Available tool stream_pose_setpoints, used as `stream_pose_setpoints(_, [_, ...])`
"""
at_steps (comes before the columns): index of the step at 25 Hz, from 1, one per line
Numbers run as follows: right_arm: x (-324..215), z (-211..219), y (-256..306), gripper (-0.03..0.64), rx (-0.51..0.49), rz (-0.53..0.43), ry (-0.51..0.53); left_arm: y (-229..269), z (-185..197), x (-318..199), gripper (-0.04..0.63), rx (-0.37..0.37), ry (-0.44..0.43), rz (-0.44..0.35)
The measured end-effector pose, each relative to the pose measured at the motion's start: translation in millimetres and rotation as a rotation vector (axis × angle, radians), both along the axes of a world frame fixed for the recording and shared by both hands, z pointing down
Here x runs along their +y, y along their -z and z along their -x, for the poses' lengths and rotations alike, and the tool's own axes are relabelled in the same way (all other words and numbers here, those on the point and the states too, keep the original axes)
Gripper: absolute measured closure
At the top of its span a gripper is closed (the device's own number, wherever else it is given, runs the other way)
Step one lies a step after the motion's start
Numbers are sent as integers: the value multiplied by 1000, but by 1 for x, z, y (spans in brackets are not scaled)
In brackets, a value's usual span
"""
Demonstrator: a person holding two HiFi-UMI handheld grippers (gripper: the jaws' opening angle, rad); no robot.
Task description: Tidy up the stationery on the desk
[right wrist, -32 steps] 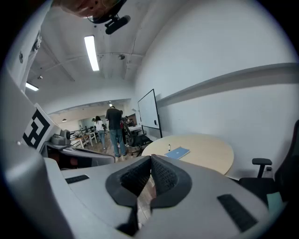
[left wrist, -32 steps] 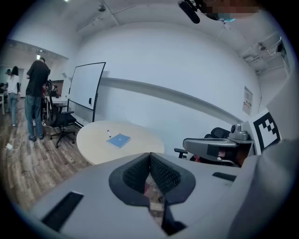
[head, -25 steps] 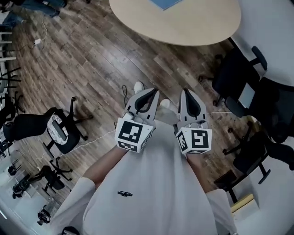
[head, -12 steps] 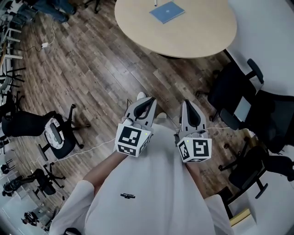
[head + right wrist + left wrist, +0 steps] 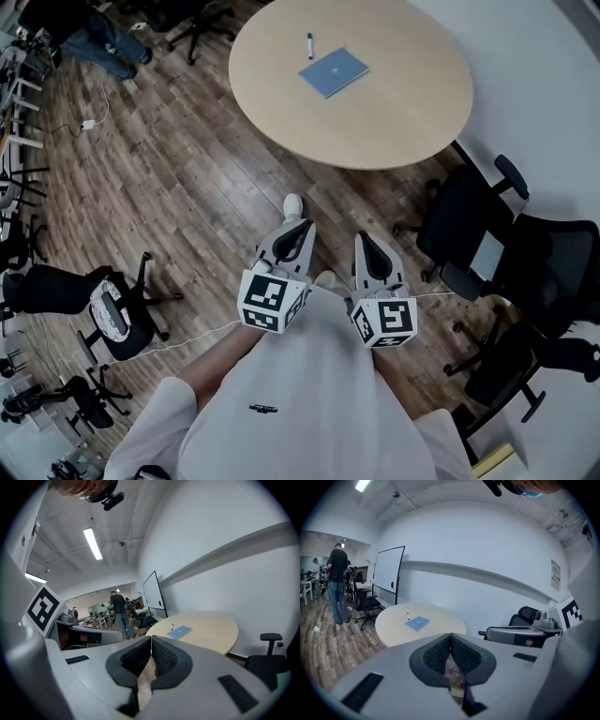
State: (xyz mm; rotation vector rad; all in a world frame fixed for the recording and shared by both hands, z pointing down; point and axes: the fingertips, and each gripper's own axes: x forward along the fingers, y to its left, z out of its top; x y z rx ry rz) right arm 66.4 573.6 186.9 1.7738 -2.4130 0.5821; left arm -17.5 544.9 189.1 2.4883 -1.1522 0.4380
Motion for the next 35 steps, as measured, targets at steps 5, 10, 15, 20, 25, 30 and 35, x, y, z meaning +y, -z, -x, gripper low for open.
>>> stream_pose_setpoints(5, [-74, 22, 8, 584, -35, -10, 51, -4, 4, -77, 575, 18, -27, 11])
stream_pose_setpoints(10, [-174, 21, 13, 584, -20, 26, -71, 8, 18, -175, 575, 21, -62, -3])
stream_pose_setpoints(15, [-257, 30, 16, 584, -34, 61, -128, 12, 29, -257, 575, 21, -127, 0])
stream_pose_setpoints(20, [-317, 36, 30, 584, 18, 26, -126, 13, 35, -319, 575, 2, -178, -15])
stream_pose_setpoints(25, [-353, 19, 23, 584, 31, 64, -138, 8, 20, -352, 575, 21, -174, 14])
stream_pose_setpoints(30, [-395, -10, 8, 584, 32, 61, -94, -3, -9, -387, 575, 3, -133, 30])
stream_pose_setpoints(35, [-422, -21, -12, 584, 9, 96, -65, -20, -20, -408, 575, -36, -103, 75])
